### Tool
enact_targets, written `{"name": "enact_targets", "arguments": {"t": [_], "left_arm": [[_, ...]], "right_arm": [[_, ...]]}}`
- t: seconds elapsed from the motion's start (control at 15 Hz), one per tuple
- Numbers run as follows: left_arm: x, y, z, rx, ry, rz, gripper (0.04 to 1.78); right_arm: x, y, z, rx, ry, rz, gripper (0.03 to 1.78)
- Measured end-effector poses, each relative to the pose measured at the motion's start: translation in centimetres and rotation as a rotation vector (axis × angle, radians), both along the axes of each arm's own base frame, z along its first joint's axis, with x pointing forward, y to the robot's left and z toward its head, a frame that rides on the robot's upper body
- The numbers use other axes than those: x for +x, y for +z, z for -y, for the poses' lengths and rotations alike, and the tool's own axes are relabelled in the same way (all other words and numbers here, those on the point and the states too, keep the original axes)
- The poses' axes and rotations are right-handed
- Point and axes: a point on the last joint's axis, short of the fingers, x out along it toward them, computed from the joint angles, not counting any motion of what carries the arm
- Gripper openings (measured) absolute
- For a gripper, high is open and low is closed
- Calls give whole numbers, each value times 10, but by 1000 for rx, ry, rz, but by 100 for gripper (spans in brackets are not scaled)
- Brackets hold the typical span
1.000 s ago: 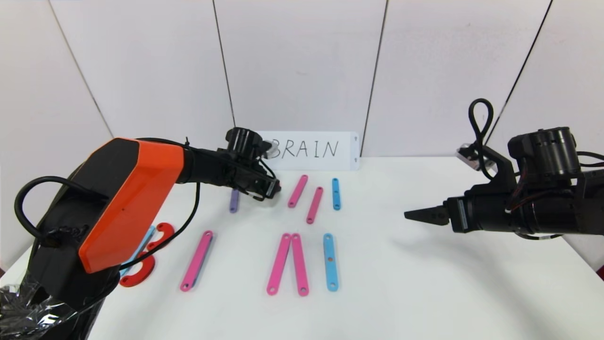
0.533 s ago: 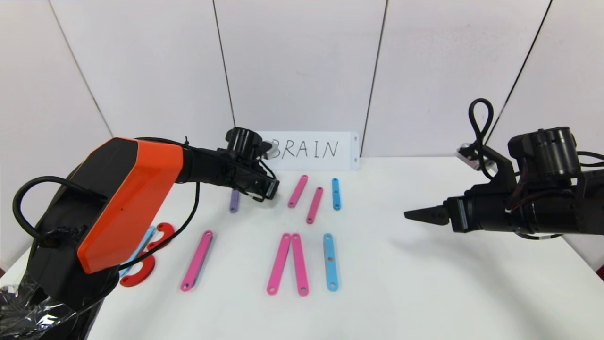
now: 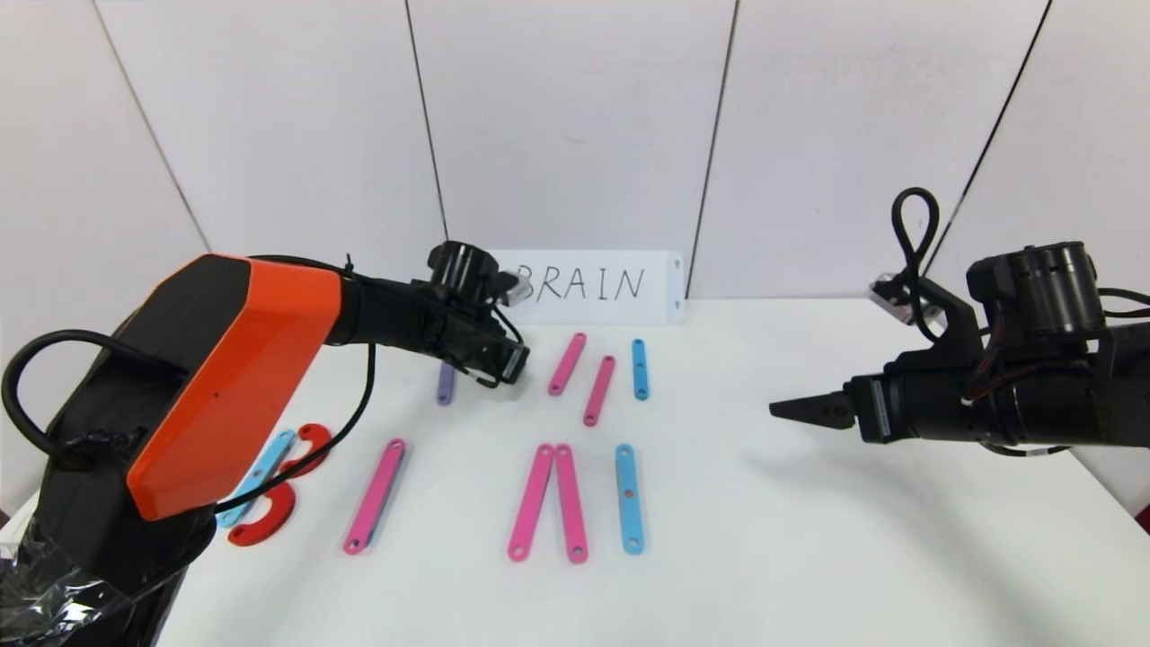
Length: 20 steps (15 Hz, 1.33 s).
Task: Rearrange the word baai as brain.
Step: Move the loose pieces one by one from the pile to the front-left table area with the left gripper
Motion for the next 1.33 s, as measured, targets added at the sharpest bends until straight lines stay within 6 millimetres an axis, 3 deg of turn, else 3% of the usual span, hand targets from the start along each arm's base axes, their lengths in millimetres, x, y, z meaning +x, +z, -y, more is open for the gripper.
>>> {"name": "enact_targets", "arguments": {"t": [0.87, 1.07, 1.33], "left_arm": [[-24, 34, -5, -13, -7, 29, 31], [-37, 40, -7, 8, 23, 21, 31], [-64, 45, 2, 40, 206, -11, 31]], "right_arm": [[0, 0, 0, 0, -1, 1, 173], [0, 1, 0, 1, -1, 1, 173], [0, 1, 0, 1, -1, 2, 173]]}}
